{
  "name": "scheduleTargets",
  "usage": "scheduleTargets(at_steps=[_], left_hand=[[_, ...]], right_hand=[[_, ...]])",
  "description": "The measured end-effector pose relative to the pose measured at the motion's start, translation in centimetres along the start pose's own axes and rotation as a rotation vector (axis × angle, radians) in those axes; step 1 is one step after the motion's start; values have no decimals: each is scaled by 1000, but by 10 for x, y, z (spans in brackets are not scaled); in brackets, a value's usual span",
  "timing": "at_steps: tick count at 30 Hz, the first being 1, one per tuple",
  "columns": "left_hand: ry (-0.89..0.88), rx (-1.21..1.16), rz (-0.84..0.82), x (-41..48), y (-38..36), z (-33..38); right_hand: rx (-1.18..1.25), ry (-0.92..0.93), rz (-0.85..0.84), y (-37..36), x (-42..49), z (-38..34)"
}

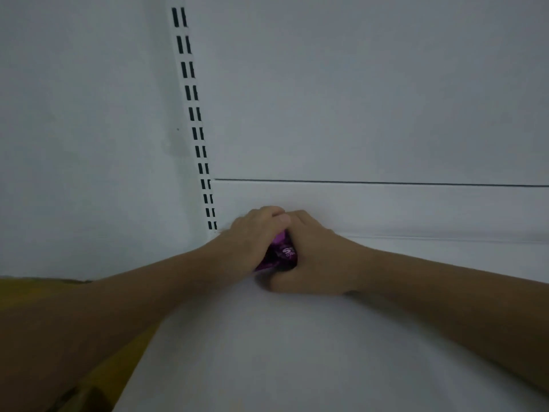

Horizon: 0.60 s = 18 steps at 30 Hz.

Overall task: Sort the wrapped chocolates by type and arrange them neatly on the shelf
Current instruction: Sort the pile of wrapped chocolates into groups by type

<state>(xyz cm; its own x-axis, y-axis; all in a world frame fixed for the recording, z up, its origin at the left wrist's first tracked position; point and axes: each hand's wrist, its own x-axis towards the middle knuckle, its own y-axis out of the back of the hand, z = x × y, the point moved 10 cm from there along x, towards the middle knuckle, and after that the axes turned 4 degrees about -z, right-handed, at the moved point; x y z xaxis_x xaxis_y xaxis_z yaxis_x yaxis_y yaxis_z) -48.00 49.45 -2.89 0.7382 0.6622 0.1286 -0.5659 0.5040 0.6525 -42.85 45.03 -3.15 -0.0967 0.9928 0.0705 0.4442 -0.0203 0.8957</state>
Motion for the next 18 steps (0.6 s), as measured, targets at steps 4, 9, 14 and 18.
scheduleTargets(at_steps=[4, 9, 14, 18], left_hand=[[19, -148, 38, 10, 13, -3], [-64, 12, -52, -9, 11, 24], [-228, 473, 51, -17, 4, 43], [-392, 538, 159, -24, 5, 82]], right_hand=[[23, -22, 45, 19, -17, -4], [-7, -73, -15, 33, -53, 1], [-30, -136, -4, 38, -88, 15], [-55, -176, 62, 54, -117, 30]])
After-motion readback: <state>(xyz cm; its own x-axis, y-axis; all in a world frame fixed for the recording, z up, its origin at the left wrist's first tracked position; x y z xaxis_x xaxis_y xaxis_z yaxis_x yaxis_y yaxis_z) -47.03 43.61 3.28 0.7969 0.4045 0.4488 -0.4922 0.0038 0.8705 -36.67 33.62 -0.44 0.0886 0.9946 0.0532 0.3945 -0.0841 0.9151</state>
